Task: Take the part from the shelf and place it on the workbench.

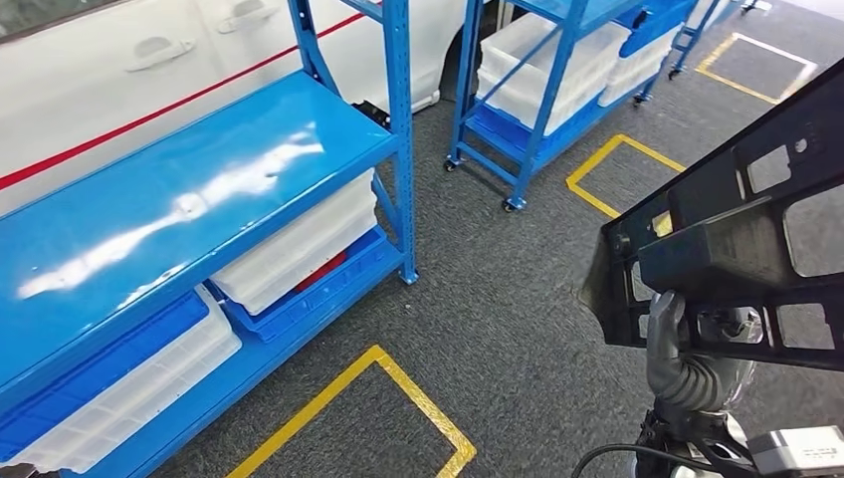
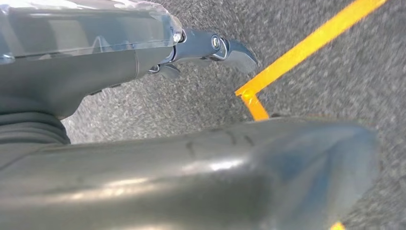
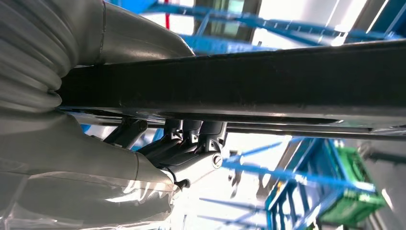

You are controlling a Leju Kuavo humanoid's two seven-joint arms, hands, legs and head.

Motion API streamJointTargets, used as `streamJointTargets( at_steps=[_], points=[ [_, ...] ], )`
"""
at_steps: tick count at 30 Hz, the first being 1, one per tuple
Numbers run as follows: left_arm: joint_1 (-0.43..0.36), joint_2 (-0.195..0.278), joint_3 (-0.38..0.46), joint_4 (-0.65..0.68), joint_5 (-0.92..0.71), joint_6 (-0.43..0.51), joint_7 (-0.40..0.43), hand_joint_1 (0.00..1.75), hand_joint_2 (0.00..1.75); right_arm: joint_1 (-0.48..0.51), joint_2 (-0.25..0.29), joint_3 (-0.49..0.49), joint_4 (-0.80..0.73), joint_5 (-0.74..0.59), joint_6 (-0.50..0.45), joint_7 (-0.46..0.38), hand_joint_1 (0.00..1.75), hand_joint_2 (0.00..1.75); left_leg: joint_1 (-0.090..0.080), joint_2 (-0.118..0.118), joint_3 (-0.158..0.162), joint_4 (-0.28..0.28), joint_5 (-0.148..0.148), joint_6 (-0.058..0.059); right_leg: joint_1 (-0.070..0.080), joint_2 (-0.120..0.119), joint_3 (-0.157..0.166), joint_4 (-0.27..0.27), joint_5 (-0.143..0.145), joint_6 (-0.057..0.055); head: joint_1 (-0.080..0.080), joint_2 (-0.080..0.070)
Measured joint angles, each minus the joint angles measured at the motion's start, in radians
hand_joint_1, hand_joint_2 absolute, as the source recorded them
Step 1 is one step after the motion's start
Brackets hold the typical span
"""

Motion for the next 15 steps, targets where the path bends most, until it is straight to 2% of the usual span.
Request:
streamJointTargets(
  at_steps=[1,2,3,4,5,6,7,8,9,10,11,12,13,14,15],
  points=[
    [-0.001,-0.001,0.002,0.0,0.002,0.001,0.0,0.0,0.0,0.001,0.0,-0.002,0.0,0.0,0.0,0.0,1.75,1.75,0.001,0.015,-0.016,0.01,0.005,-0.004,-0.008,-0.009,0.032,-0.022,0.033,0.008,0.0,0.0],
    [-0.003,-0.002,0.004,0.0,0.005,0.003,0.0,0.0,0.0,0.002,0.001,-0.004,0.001,0.0,0.002,0.0,1.75,1.75,0.001,0.027,-0.03,0.022,0.007,-0.009,-0.014,-0.029,0.081,-0.075,0.048,0.016,0.0,0.0],
    [-0.003,-0.004,0.006,-0.001,0.008,0.006,0.0,0.0,0.0,0.001,0.002,-0.005,0.002,0.0,0.004,0.0,1.75,1.75,0.0,0.037,-0.043,0.036,0.007,-0.015,-0.015,-0.054,0.135,-0.145,0.04,0.019,0.0,0.0],
    [-0.004,-0.005,0.008,-0.002,0.01,0.011,-0.001,0.0,0.0,0.001,0.004,-0.006,0.002,-0.001,0.006,-0.001,1.75,1.75,-0.002,0.047,-0.05,0.048,0.005,-0.021,-0.013,-0.075,0.179,-0.206,0.017,0.014,-0.001,0.0],
    [-0.005,-0.007,0.01,-0.003,0.012,0.018,-0.001,0.0,0.0,0.001,0.005,-0.008,0.003,-0.001,0.01,-0.001,1.75,1.75,-0.003,0.056,-0.053,0.058,0.005,-0.027,-0.009,-0.089,0.206,-0.249,-0.007,0.003,-0.002,0.0],
    [-0.005,-0.01,0.013,-0.003,0.015,0.026,-0.001,0.0,0.0,0.001,0.007,-0.01,0.004,-0.001,0.014,-0.001,1.75,1.75,-0.002,0.066,-0.055,0.063,0.006,-0.034,-0.002,-0.088,0.214,-0.269,-0.02,-0.011,-0.002,0.0],
    [-0.006,-0.013,0.016,-0.003,0.018,0.035,0.0,0.0,0.0,0.002,0.008,-0.013,0.005,-0.002,0.017,-0.001,1.75,1.75,0.0,0.077,-0.055,0.066,0.008,-0.04,0.0,-0.079,0.21,-0.273,-0.018,-0.027,-0.003,0.0],
    [-0.006,-0.016,0.018,-0.003,0.021,0.043,0.001,0.0,0.0,0.002,0.009,-0.015,0.007,-0.002,0.02,-0.001,1.75,1.75,0.006,0.071,-0.059,0.071,0.004,-0.048,0.003,-0.069,0.203,-0.274,-0.011,-0.038,-0.003,0.0],
    [-0.005,-0.019,0.021,-0.003,0.026,0.05,0.002,0.0,0.0,0.001,0.009,-0.016,0.009,-0.002,0.022,-0.001,1.75,1.75,0.01,0.05,-0.067,0.089,-0.014,-0.054,0.004,-0.058,0.196,-0.275,-0.003,-0.048,-0.003,0.0],
    [-0.004,-0.023,0.023,-0.003,0.029,0.055,0.003,0.0,0.0,-0.001,0.01,-0.016,0.012,-0.002,0.025,0.0,1.75,1.75,0.014,0.019,-0.082,0.126,-0.047,-0.059,0.005,-0.047,0.188,-0.277,0.006,-0.057,-0.003,0.0],
    [-0.002,-0.026,0.025,-0.003,0.032,0.059,0.004,0.0,0.0,-0.002,0.011,-0.016,0.016,-0.002,0.027,0.001,1.75,1.75,0.017,-0.017,-0.103,0.184,-0.09,-0.062,0.006,-0.035,0.178,-0.276,0.014,-0.063,-0.003,0.0],
    [0.0,-0.029,0.028,-0.003,0.034,0.063,0.005,0.0,0.0,-0.004,0.012,-0.016,0.02,-0.002,0.029,0.002,1.75,1.75,0.017,-0.04,-0.127,0.253,-0.131,-0.062,0.009,-0.022,0.168,-0.275,0.021,-0.068,-0.003,0.0],
    [0.002,-0.031,0.03,-0.003,0.037,0.067,0.007,0.0,0.0,-0.004,0.013,-0.016,0.025,-0.002,0.031,0.002,1.75,1.75,0.017,-0.05,-0.146,0.313,-0.159,-0.06,0.012,-0.008,0.159,-0.274,0.028,-0.07,-0.003,0.0],
    [0.002,-0.032,0.033,-0.003,0.04,0.071,0.009,0.0,0.0,-0.004,0.014,-0.016,0.03,-0.002,0.033,0.003,1.75,1.75,0.016,-0.054,-0.152,0.345,-0.166,-0.057,0.016,0.007,0.151,-0.273,0.033,-0.071,-0.003,0.0],
    [0.002,-0.034,0.036,-0.003,0.043,0.075,0.012,0.0,0.0,-0.005,0.015,-0.016,0.035,-0.001,0.033,0.003,1.75,1.75,0.015,-0.056,-0.14,0.339,-0.153,-0.052,0.019,0.021,0.145,-0.272,0.038,-0.071,-0.003,0.0]
  ],
)
